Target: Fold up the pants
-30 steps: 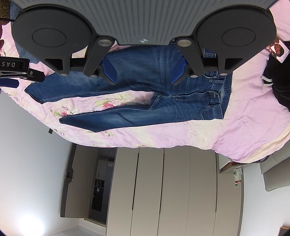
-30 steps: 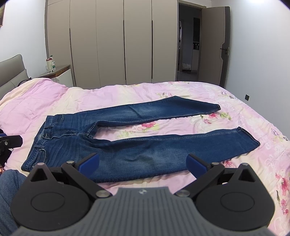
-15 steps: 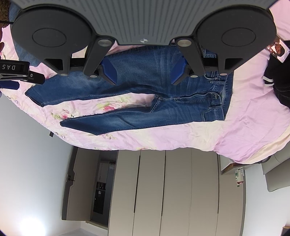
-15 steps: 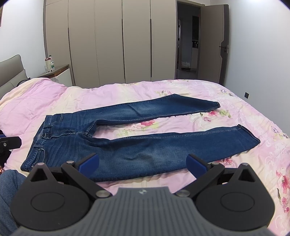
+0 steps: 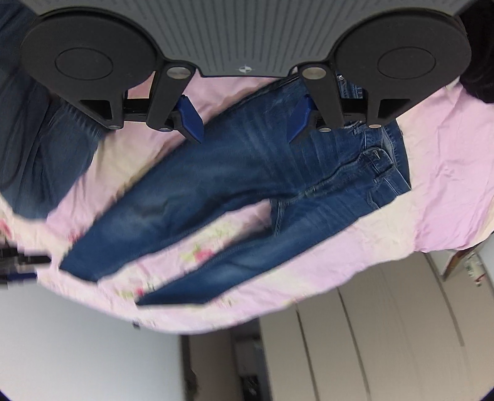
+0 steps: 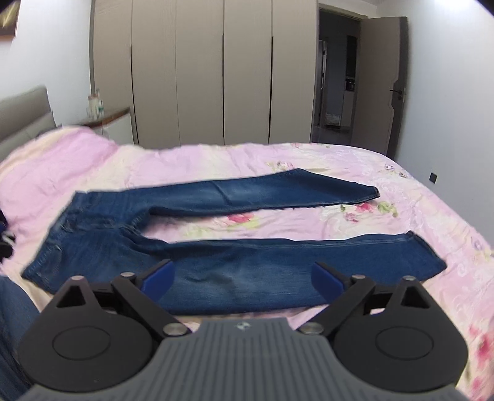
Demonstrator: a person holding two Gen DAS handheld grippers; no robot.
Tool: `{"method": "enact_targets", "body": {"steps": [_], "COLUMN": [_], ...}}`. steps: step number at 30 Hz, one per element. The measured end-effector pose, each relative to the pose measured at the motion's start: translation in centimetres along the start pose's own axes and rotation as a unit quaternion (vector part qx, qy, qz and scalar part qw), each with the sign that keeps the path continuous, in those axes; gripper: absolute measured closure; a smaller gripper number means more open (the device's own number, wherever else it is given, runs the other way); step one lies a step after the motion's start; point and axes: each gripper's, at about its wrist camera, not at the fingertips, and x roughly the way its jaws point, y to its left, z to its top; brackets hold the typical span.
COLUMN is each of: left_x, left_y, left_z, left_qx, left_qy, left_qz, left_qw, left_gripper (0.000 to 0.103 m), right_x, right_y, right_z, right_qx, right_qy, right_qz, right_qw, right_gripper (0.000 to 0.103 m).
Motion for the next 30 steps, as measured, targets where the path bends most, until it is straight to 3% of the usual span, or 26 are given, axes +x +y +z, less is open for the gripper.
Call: {"method": "enact_targets", "body": {"steps": [3, 7, 10, 15, 22, 25, 28, 30], "left_x": [2.8, 7.4, 10.9, 15.6, 21.5, 22.8, 23.5, 23.6], "left_y": [0.4, 0.1, -0.4, -2.2, -3.5, -4.0, -3.8, -3.4], "left_z": [-0.3, -0.7, -0.9, -0.9, -1.9, -2.7, -2.7, -2.5], "left_qx": [0.058, 0.108, 0.134, 0.203, 0.261, 0.287, 0.279, 0.264], "left_qy": [0.050, 0.120, 0.177, 0.234, 0.312, 0.329, 0.335, 0.330], "left_qz": [-0.008, -0.014, -0.026, -0.010, 0.006, 0.026, 0.038, 0.046], "left_qw": [0.9971, 0.9867, 0.9747, 0.9506, 0.9137, 0.8995, 0.8989, 0.9051], "left_gripper": [0.030, 0.030, 0.029, 0.022, 0.021, 0.020, 0.020, 0.038], "right_x": [2.0, 5.2, 7.8, 12.1, 19.6, 23.1, 25.4, 26.3], "right_y": [-2.9, -7.2, -10.5, -16.0, -23.1, -24.5, -25.4, -25.7], "right_z": [0.6, 1.0, 1.1, 0.6, -2.9, -5.7, -7.7, -8.0], "right_qx": [-0.014, -0.029, -0.046, -0.077, -0.155, -0.233, -0.284, -0.295], "right_qy": [0.032, 0.076, 0.104, 0.150, 0.222, 0.252, 0.255, 0.239], "right_qz": [-0.013, -0.038, -0.043, -0.053, -0.067, -0.083, -0.098, -0.099], "right_qw": [0.999, 0.996, 0.993, 0.984, 0.960, 0.936, 0.919, 0.920], "right_gripper": [0.032, 0.041, 0.044, 0.044, 0.044, 0.044, 0.044, 0.044]}}
